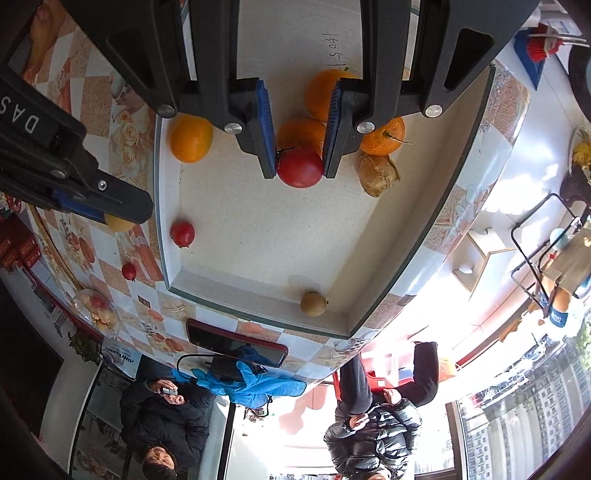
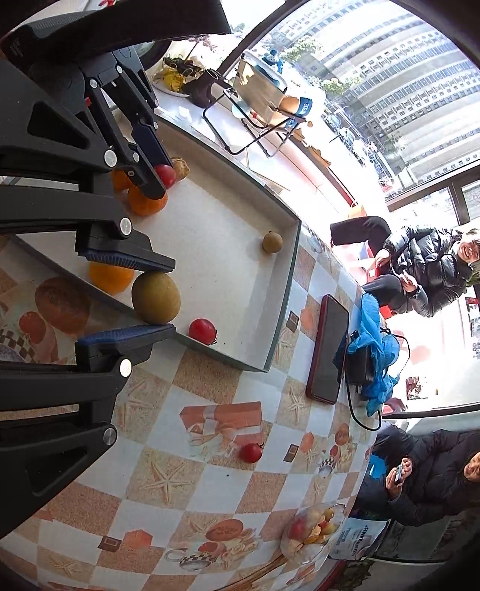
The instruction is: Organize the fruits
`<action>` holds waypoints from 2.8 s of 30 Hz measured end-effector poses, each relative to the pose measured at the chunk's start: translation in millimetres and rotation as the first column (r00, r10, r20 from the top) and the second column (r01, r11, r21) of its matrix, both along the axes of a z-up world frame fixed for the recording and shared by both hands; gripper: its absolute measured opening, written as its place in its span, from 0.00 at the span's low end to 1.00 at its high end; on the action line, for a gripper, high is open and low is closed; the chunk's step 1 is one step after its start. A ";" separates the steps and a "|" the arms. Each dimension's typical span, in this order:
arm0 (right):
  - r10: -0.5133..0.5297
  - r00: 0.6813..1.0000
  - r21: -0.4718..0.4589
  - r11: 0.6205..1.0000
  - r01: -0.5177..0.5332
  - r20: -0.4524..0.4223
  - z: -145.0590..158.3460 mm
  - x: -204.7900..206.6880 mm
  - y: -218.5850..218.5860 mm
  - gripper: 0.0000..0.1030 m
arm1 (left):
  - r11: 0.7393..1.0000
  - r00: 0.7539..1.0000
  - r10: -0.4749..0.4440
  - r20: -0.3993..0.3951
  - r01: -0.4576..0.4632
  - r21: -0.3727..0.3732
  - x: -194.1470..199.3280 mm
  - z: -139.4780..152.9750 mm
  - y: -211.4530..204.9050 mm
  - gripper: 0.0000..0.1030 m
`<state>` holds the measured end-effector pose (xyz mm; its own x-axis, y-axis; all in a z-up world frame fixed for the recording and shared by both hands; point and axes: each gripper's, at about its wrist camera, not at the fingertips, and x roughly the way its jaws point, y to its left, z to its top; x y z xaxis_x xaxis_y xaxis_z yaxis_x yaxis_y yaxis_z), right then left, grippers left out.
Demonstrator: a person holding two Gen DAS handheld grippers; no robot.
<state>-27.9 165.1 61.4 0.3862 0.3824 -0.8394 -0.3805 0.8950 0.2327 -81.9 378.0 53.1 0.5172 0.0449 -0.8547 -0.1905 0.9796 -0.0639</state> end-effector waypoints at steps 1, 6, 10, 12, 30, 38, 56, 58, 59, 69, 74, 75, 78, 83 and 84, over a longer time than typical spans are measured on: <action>0.008 1.000 -0.001 1.000 -0.008 -0.009 -2.3 2.5 4.9 0.29 | 1.000 1.000 0.002 -0.005 -0.002 0.002 0.9 -1.8 1.1 0.27; 0.048 0.996 -0.020 0.999 -0.049 -0.075 -18.0 14.1 25.1 0.29 | 1.000 1.000 0.009 -0.017 -0.009 0.006 5.8 -6.1 4.0 0.27; 0.077 0.992 -0.060 0.995 -0.083 -0.097 -28.2 13.7 36.0 0.29 | 1.000 1.000 0.008 -0.023 -0.008 0.027 5.9 -9.5 3.3 0.43; 0.082 0.991 -0.071 0.993 -0.090 -0.102 -30.1 14.0 38.4 0.29 | 1.000 1.000 0.011 -0.027 -0.010 0.028 5.6 -11.1 3.8 0.46; 0.078 0.996 -0.148 0.985 -0.084 -0.049 -9.1 8.4 40.7 1.00 | 0.999 1.000 0.002 -0.009 -0.001 0.048 -4.5 0.3 1.9 0.90; 0.079 0.993 -0.253 0.962 -0.099 -0.087 -5.4 0.3 33.2 1.00 | 0.998 1.000 -0.028 0.005 0.028 0.060 -15.9 6.6 -7.6 1.00; 0.103 0.991 -0.308 0.943 -0.126 -0.088 -9.5 -8.9 30.0 1.00 | 0.991 0.998 -0.044 -0.050 0.050 0.127 -19.8 0.9 -23.1 1.00; 0.104 0.991 -0.308 0.943 -0.127 -0.089 -9.7 -9.4 29.5 1.00 | 0.990 0.998 -0.046 -0.050 0.052 0.128 -20.3 1.5 -24.6 1.00; 0.104 0.991 -0.309 0.943 -0.127 -0.089 -9.7 -9.6 29.1 1.00 | 0.990 0.997 -0.049 -0.051 0.055 0.128 -20.3 1.9 -25.4 1.00; 0.105 0.991 -0.310 0.942 -0.126 -0.085 -8.3 -12.7 27.8 1.00 | 0.989 0.997 -0.056 -0.056 0.063 0.131 -21.6 2.8 -28.7 1.00; 0.104 0.991 -0.308 0.943 -0.126 -0.087 -8.1 -14.5 26.3 1.00 | 0.989 0.997 -0.053 -0.061 0.061 0.136 -23.4 1.7 -29.8 1.00; 0.104 0.991 -0.309 0.943 -0.126 -0.087 -7.9 -15.2 26.2 1.00 | 0.989 0.997 -0.052 -0.063 0.061 0.135 -23.8 1.4 -29.9 1.00; 0.105 0.991 -0.307 0.943 -0.127 -0.086 -7.6 -15.7 26.2 1.00 | 0.989 0.997 -0.049 -0.065 0.057 0.136 -24.4 0.9 -30.7 1.00; 0.112 0.991 -0.312 0.941 -0.130 -0.077 -5.8 -19.7 26.1 1.00 | 0.985 0.997 -0.063 -0.049 0.070 0.159 -25.5 2.5 -34.5 1.00; 0.112 0.991 -0.312 0.941 -0.130 -0.075 -5.7 -20.1 26.0 1.00 | 0.984 0.997 -0.066 -0.051 0.074 0.161 -25.5 2.4 -35.6 1.00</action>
